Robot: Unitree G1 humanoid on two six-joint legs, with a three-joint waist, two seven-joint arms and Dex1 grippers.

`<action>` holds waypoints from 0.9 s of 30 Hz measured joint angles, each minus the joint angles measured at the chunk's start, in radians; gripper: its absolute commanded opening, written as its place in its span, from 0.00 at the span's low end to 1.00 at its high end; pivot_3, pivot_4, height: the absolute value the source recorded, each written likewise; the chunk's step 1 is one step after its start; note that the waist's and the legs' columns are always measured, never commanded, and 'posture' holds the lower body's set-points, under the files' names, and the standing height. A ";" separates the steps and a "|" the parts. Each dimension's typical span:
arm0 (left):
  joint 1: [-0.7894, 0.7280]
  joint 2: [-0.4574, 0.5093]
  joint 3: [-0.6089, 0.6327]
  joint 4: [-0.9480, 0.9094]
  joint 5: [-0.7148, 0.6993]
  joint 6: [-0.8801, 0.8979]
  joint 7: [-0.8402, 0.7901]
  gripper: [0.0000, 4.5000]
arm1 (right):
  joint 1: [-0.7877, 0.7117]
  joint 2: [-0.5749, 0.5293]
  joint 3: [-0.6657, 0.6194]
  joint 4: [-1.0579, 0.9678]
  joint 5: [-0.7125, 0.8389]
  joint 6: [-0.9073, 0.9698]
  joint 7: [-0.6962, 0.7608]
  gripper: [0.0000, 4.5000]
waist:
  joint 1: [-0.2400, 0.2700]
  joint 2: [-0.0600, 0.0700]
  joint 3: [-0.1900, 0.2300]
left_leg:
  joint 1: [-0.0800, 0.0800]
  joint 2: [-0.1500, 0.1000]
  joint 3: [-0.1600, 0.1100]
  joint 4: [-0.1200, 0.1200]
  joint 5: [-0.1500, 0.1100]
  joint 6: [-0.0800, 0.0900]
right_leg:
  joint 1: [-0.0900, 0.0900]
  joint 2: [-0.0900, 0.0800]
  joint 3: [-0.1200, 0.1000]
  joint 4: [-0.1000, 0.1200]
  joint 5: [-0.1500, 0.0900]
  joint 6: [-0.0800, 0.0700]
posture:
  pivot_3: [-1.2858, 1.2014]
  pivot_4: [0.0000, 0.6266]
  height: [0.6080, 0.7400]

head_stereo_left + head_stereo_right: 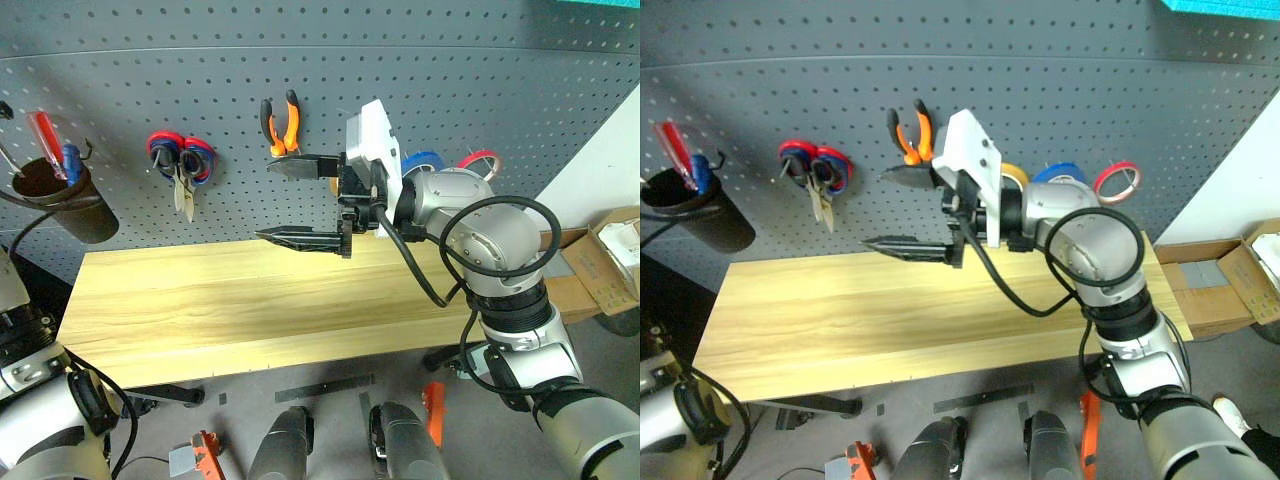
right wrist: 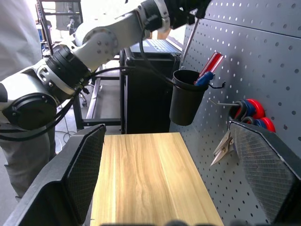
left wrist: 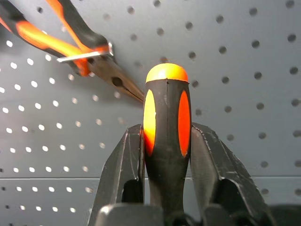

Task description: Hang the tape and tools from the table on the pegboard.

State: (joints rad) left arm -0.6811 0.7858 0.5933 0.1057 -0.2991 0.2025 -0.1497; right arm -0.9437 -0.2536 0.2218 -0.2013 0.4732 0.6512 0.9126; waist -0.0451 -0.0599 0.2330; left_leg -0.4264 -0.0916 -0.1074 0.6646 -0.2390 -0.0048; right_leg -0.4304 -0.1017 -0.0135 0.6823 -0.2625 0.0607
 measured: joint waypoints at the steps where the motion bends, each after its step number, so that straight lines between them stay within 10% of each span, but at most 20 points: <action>1: 0.002 -0.002 0.000 0.010 0.002 -0.010 0.000 0.22 | 0.000 0.000 0.001 0.000 0.000 0.000 0.000 1.00 | 0.000 0.000 0.000 | 0.000 0.000 0.000 0.000 0.000 0.000 | 0.000 0.000 0.000 0.000 0.000 0.000 | 0.51 0.27 1.00; 14: 0.029 -0.063 -0.041 0.156 0.054 -0.151 0.008 0.22 | 0.000 0.000 0.020 0.000 -0.001 0.000 0.000 1.00 | -0.003 0.000 0.000 | 0.000 0.000 0.000 0.000 0.000 0.000 | 0.000 0.000 0.000 0.000 0.000 0.000 | 0.51 0.28 1.00; 24: 0.032 -0.070 -0.056 0.194 0.058 -0.181 0.041 0.97 | 0.001 -0.001 0.020 0.000 -0.009 -0.003 -0.011 1.00 | -0.006 0.000 0.000 | 0.000 0.000 0.000 0.000 0.000 0.000 | 0.000 0.000 0.000 0.000 0.000 0.000 | 0.51 0.28 1.00; 27: 0.047 -0.073 -0.047 0.158 0.052 -0.160 0.069 0.99 | 0.003 -0.002 0.020 0.000 -0.015 -0.009 -0.019 1.00 | -0.009 0.000 0.000 | 0.000 0.000 0.000 0.000 0.000 0.000 | 0.000 -0.001 0.000 0.000 0.000 0.000 | 0.51 0.27 1.00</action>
State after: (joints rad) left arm -0.6339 0.7131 0.5464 0.2636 -0.2476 0.0425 -0.0807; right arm -0.9407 -0.2553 0.2416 -0.2014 0.4582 0.6424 0.8932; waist -0.0540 -0.0600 0.2329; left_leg -0.4265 -0.0913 -0.1077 0.6647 -0.2390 -0.0048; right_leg -0.4306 -0.1022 -0.0133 0.6825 -0.2623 0.0606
